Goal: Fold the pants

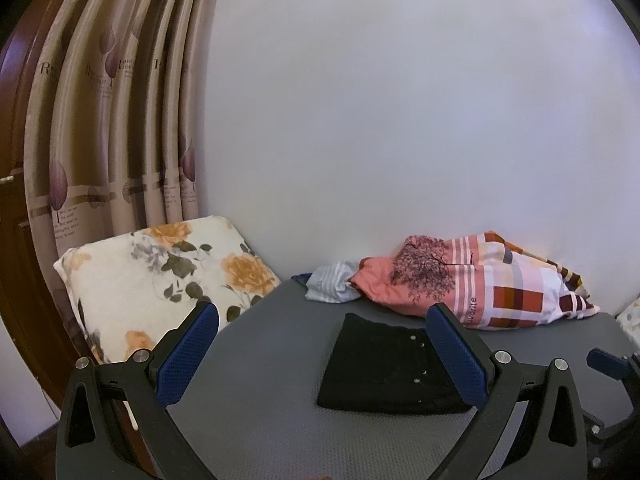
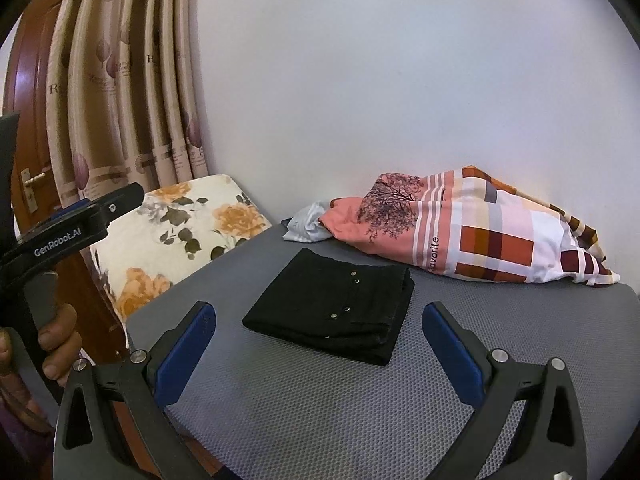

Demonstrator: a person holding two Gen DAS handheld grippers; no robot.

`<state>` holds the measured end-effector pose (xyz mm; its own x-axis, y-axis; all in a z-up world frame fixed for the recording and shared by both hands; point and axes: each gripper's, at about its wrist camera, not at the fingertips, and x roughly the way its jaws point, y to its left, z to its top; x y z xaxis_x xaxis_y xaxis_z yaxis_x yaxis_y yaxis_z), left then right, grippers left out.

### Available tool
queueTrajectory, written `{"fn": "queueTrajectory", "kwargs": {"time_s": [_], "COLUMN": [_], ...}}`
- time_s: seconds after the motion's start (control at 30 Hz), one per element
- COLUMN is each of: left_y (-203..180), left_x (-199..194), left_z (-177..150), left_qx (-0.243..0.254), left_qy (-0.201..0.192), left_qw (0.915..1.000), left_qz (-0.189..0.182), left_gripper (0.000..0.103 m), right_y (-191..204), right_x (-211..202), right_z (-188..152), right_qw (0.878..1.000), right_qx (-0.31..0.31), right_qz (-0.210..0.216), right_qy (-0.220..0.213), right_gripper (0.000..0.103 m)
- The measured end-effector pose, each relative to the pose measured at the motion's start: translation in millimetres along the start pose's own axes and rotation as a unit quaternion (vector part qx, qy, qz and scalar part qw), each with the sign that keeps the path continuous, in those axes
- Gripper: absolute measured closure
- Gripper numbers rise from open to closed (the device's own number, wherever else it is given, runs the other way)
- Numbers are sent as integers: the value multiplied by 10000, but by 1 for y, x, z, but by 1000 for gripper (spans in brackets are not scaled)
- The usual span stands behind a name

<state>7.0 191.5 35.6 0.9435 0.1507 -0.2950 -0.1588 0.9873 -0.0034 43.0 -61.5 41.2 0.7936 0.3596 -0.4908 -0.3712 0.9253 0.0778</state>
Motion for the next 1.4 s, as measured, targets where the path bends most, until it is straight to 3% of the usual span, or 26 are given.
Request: {"fn": "queueTrajectory", "kwargs": {"time_s": [1.4], "left_y": [2], "left_x": [23], "left_z": [-22], "left_qx": [82], "left_qy": [384], "left_qw": [9992], "left_qz": [-61], "left_gripper": [0], "right_y": [16], "right_x": [4], "right_z": [-11], "right_qw": [9998], "right_qx": [-170], "right_qz": [45], "right_qy": [97], "right_gripper": [0]}}
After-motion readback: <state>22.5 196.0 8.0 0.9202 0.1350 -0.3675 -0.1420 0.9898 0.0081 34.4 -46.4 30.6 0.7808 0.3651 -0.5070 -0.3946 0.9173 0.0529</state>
